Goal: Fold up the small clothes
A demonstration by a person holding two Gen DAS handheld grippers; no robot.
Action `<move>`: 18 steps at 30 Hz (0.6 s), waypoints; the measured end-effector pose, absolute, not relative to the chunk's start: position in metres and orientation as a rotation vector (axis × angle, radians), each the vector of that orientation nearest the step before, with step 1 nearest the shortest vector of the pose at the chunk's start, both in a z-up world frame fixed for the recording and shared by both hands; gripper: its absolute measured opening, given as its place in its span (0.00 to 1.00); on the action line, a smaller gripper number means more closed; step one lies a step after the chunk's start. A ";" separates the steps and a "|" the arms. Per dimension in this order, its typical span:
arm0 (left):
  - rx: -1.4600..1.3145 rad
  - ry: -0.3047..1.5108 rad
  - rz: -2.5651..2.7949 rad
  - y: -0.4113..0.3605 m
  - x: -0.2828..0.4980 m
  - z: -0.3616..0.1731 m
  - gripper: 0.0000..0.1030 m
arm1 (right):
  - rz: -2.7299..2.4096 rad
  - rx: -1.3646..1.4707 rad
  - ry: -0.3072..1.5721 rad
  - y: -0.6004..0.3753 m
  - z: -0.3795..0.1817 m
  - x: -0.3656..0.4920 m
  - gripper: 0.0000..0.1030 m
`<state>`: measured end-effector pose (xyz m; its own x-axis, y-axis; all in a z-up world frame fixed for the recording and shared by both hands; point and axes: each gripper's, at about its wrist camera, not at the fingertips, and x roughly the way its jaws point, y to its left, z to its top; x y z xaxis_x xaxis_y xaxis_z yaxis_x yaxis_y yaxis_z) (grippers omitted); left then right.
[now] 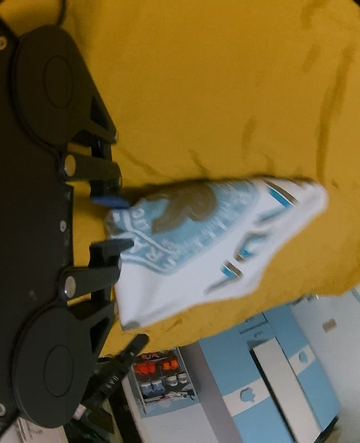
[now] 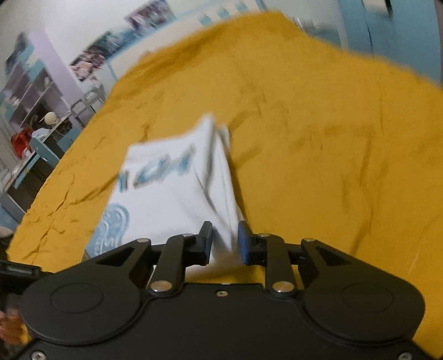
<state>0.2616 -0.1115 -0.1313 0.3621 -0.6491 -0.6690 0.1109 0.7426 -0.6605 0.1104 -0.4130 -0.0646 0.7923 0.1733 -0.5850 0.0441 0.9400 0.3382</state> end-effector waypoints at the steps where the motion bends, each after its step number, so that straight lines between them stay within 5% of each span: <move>1: -0.553 1.069 -0.527 -0.115 0.264 -0.123 0.40 | 0.089 0.335 0.638 -0.409 -0.058 0.114 0.22; 12: -0.488 0.997 -0.536 -0.146 0.306 -0.120 0.45 | 0.168 0.243 0.700 -0.371 -0.074 0.194 0.22; 18: -0.573 1.070 -0.504 -0.140 0.318 -0.168 0.29 | 0.127 0.279 0.759 -0.387 -0.103 0.196 0.13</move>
<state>0.3181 -0.1402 -0.1682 0.3958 -0.6358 -0.6627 0.1065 0.7485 -0.6545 0.1960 -0.3874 -0.1029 0.7202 0.2128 -0.6603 -0.0130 0.9557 0.2939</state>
